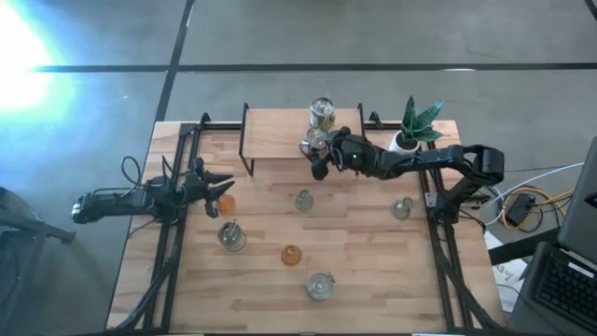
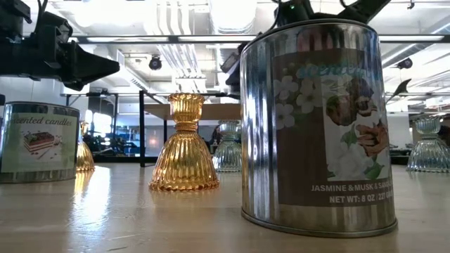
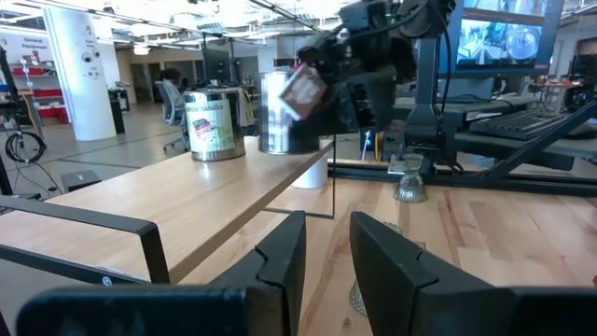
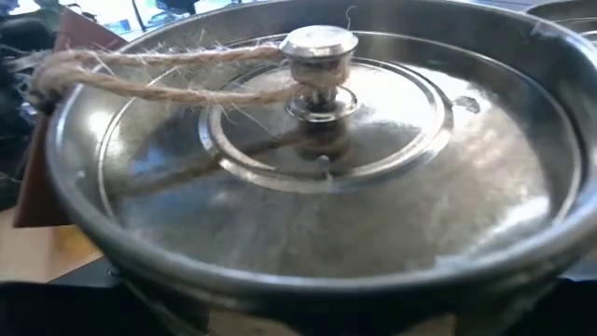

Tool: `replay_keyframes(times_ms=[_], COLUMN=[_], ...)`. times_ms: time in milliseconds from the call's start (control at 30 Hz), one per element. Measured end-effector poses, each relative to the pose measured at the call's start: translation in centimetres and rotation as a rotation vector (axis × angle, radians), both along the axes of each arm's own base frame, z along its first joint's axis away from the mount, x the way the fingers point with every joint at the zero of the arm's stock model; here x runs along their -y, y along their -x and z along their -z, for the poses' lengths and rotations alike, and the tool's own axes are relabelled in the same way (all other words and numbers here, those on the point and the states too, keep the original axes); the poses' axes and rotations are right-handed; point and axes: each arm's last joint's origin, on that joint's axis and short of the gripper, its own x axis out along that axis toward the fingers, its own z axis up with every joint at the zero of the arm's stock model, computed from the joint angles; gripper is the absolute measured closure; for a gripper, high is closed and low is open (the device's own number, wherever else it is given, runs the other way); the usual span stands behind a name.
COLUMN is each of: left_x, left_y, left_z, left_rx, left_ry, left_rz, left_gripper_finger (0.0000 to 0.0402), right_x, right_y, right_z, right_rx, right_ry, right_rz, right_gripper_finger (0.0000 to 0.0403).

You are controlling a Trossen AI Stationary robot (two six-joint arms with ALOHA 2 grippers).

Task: Pick & Place candle stick holders
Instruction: Put the top brown scented candle on the shelf

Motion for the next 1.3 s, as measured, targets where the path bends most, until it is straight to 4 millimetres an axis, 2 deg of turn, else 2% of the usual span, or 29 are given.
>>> replay_keyframes(times_ms=[200, 433, 1300], left_x=[0.0, 0.0, 0.0], left_y=[0.0, -0.1, -0.1], left_z=[0.0, 0.1, 0.1], left_rx=[-0.003, -0.008, -0.008], left_ry=[0.0, 0.0, 0.0], left_rz=[-0.001, -0.001, -0.001], left_gripper_finger=[0.031, 0.031, 0.031], right_x=[1.4, 2.1, 2.2], right_y=[0.1, 0.4, 0.8], right_z=[0.6, 0.9, 1.2], right_rx=[-0.046, -0.044, -0.071], right_ry=[-0.052, -0.07, -0.074], right_rz=[0.016, 0.045, 0.154], right_gripper_finger=[0.0054, 0.0054, 0.0054])
